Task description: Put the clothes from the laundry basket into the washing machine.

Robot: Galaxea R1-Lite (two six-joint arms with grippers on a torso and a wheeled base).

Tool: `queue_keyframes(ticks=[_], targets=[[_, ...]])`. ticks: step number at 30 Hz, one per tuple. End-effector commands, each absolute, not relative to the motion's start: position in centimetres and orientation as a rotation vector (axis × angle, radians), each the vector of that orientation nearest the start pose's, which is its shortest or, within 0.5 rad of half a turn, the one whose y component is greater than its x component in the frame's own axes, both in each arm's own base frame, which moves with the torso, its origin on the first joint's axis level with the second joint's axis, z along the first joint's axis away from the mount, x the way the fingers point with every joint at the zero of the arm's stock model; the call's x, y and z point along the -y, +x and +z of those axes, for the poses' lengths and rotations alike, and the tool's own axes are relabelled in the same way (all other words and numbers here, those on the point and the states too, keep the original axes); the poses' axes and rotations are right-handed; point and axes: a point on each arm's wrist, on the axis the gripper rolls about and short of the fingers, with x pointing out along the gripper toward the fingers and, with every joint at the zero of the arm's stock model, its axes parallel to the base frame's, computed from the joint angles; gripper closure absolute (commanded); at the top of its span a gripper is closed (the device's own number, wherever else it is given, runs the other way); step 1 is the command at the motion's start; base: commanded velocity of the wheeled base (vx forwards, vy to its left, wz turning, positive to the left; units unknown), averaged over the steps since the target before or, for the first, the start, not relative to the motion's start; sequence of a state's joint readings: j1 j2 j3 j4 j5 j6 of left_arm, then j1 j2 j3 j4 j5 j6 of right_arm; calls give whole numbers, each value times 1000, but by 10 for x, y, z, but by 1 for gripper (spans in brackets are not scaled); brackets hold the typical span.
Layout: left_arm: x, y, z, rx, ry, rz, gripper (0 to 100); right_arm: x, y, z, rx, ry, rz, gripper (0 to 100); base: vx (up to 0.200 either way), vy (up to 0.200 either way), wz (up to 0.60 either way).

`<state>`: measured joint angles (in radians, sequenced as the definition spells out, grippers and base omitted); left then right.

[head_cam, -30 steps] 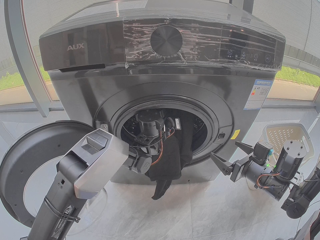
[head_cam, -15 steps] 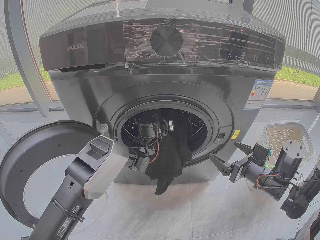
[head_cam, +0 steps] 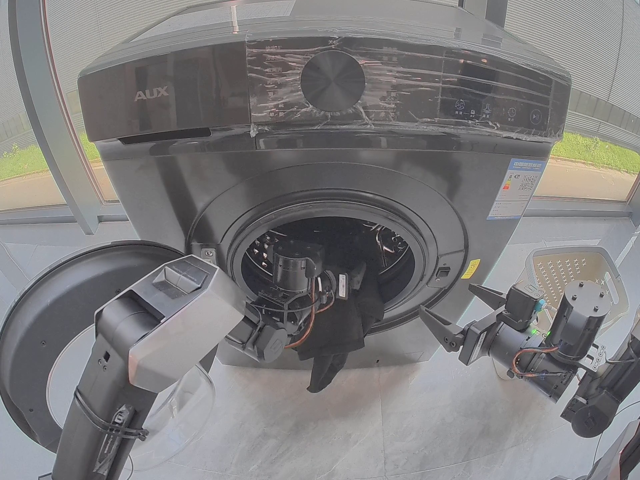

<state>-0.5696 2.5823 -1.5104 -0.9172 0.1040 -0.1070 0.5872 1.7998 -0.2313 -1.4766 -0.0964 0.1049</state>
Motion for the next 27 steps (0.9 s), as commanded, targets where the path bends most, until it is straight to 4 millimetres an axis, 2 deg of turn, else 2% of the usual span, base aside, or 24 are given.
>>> queue_keyframes(ticks=[1, 5, 9, 10, 19, 24, 27], targets=[[273, 383, 42, -286, -19, -563, 0, -135, 206, 108, -112, 73, 487, 0, 0, 0, 0], [276, 381, 13, -328, -5, -573, 0, -135, 205, 108, -114, 72, 488, 0, 0, 0, 0], [277, 385, -5, -331, 1, -570, 0, -135, 205, 109, -110, 72, 490, 0, 0, 0, 0], [277, 385, -8, -334, 2, -570, 100, -135, 205, 109, -110, 72, 490, 0, 0, 0, 0], [280, 389, -30, -362, 12, -567, 100, -138, 203, 109, -113, 72, 502, 0, 0, 0, 0], [281, 393, -27, -337, 1, -566, 100, -138, 203, 109, -113, 72, 504, 0, 0, 0, 0], [280, 401, -16, -286, -18, -549, 100, -138, 203, 108, -114, 71, 505, 0, 0, 0, 0]])
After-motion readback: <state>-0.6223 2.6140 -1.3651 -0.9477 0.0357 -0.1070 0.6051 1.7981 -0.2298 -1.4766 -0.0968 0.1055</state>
